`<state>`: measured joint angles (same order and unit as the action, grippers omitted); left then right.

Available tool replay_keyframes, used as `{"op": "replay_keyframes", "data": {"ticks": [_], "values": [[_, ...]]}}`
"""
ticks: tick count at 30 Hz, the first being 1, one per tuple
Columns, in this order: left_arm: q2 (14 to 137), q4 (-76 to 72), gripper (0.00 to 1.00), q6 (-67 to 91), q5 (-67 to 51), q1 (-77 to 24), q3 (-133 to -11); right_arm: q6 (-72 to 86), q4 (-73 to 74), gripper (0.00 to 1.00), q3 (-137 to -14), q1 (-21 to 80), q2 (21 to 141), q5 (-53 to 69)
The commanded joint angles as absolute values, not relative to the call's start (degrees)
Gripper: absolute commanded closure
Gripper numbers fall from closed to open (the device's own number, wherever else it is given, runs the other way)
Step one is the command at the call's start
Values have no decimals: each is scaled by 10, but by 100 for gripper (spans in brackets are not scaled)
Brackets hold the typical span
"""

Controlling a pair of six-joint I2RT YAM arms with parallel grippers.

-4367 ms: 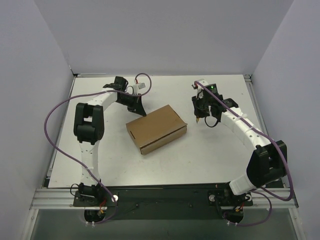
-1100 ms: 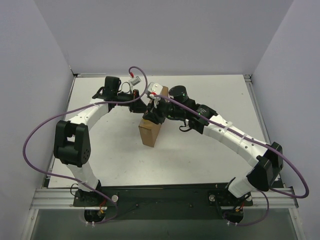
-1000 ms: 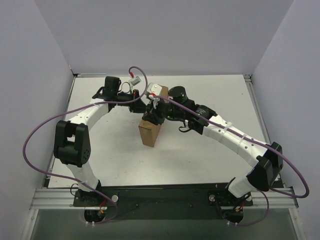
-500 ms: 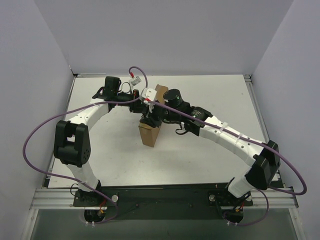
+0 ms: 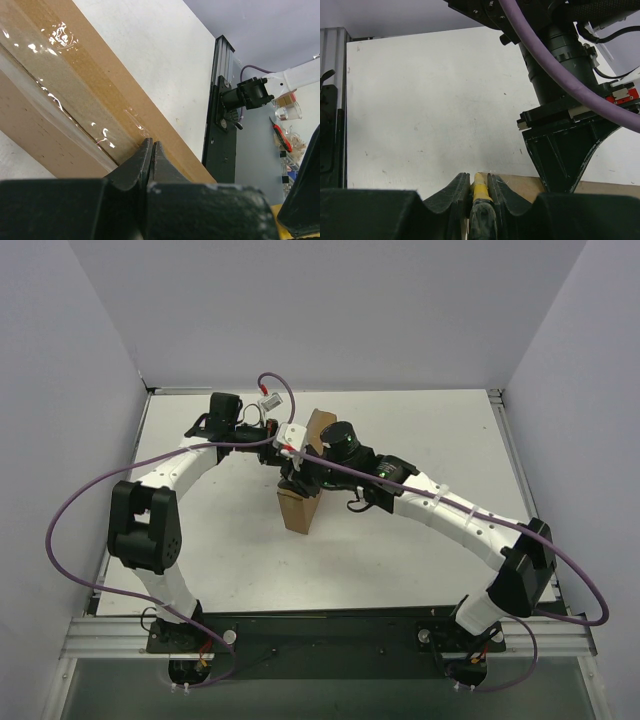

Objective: Unpack the express box

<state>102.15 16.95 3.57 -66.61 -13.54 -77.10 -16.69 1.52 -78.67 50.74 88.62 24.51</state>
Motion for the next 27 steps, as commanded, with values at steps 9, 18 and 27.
{"op": "replay_keyframes", "data": {"ticks": [9,18,27], "values": [[1061,229,100,4,-605,-136,-781,-233,27,100,-779,513,863,226],[1079,249,100,-21,-604,-137,-799,-243,61,100,-760,498,837,231],[1093,283,100,-60,-601,-135,-814,-250,111,100,-763,471,820,258]]}}
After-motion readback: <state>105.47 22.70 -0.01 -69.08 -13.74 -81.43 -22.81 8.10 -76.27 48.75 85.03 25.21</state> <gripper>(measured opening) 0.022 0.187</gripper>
